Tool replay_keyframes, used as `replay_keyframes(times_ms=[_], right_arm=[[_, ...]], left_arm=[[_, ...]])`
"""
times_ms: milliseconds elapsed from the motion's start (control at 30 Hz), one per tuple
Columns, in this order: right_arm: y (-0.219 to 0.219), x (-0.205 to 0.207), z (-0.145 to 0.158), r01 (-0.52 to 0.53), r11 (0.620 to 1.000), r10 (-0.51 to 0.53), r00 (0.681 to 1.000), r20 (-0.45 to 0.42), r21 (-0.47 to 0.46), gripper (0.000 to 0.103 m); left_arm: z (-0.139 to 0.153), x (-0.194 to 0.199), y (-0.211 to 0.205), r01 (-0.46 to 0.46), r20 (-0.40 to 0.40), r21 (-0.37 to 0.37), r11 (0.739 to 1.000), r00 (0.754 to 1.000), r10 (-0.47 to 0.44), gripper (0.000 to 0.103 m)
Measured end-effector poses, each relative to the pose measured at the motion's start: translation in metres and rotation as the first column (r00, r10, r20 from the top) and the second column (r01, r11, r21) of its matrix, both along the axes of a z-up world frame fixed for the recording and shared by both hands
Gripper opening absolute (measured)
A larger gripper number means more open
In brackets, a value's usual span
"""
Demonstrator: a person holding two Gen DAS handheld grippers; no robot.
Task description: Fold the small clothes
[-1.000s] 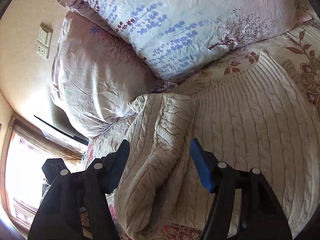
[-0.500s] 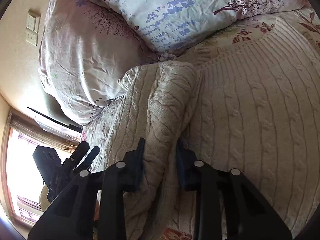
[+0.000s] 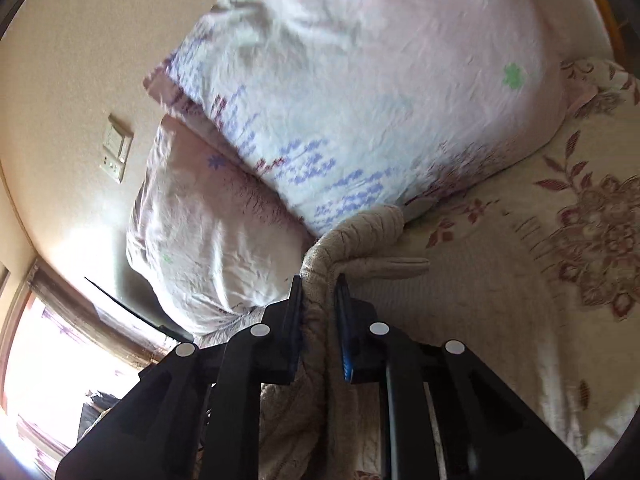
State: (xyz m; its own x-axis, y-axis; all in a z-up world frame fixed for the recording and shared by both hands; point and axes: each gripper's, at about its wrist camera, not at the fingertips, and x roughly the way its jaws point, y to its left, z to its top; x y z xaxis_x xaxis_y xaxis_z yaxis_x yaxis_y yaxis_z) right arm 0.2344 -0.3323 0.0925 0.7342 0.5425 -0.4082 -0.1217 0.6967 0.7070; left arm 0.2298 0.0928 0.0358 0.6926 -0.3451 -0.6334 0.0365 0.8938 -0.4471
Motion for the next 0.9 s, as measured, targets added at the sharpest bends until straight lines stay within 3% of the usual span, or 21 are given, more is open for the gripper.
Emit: replay_keyframes(times_ms=[133, 333, 733, 900], right_arm=[[-0.054, -0.006, -0.021, 0.151, 0.987, -0.155, 0.985, -0.076, -0.061, 0.016], [-0.068, -0.001, -0.072, 0.158, 0.984, -0.172, 0.96, -0.22, -0.08, 0.016], [-0.069, -0.003, -0.083, 0.169, 0.981, -0.189, 0.942, -0.277, -0.096, 0.016], [-0.063, -0.001, -0.076, 0.181, 0.972, -0.217, 0.938, -0.269, -0.153, 0.017]], left_arm=[[0.002, 0.0, -0.005, 0.018, 0.004, 0.013, 1.0, 1.0, -0.018, 0.101], [0.002, -0.001, -0.015, 0.044, 0.013, 0.059, 0.997, 0.999, -0.045, 0.101], [-0.002, -0.002, -0.02, 0.075, 0.018, 0.076, 0.994, 0.997, -0.077, 0.101], [0.002, -0.007, -0.031, 0.073, 0.038, 0.164, 0.984, 0.996, -0.08, 0.101]])
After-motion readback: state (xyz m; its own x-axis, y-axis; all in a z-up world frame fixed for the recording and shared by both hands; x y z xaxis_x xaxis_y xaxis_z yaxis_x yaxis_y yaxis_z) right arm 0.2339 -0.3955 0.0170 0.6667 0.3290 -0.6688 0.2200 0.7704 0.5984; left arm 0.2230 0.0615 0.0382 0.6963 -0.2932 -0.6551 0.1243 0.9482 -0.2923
